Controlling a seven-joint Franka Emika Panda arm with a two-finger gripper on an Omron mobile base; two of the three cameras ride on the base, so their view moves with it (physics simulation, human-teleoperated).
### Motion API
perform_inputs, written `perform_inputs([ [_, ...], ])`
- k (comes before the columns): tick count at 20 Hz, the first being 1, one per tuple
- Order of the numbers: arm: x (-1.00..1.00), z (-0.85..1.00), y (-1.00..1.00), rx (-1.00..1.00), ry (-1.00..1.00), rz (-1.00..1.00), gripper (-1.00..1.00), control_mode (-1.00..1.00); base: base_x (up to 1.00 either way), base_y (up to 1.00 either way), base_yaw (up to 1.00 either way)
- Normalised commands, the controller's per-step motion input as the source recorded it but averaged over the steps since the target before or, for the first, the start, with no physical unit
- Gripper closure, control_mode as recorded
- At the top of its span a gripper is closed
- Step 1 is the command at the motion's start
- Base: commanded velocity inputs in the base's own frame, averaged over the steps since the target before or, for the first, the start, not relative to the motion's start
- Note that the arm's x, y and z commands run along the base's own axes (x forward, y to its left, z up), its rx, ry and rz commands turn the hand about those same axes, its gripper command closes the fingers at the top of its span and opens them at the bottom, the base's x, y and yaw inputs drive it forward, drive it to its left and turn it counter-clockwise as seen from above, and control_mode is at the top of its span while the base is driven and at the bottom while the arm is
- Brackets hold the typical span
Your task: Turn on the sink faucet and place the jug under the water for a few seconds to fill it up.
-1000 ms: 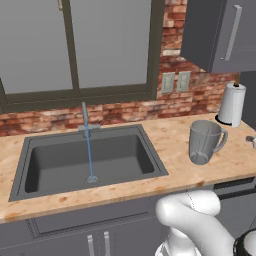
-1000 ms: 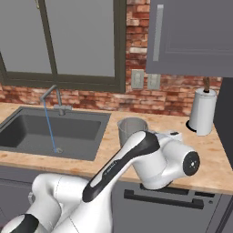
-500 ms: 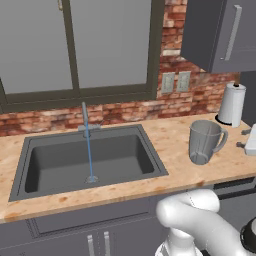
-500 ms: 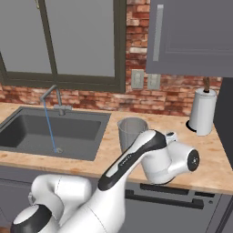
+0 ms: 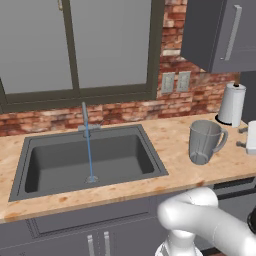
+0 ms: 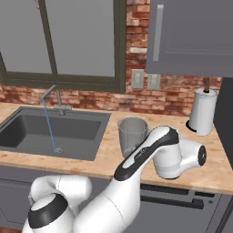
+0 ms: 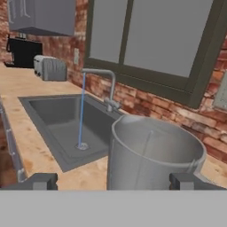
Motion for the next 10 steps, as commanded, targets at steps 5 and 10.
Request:
perform_inputs([
  [5,0.09,-0.07,0.0,0.0,0.0,0.08,-1.0,-1.0,0.0,0.0,0.0],
  [10,0.04,-0.01,0.0,0.0,0.0,0.01,-1.0,-1.0,0.0,0.0,0.0],
])
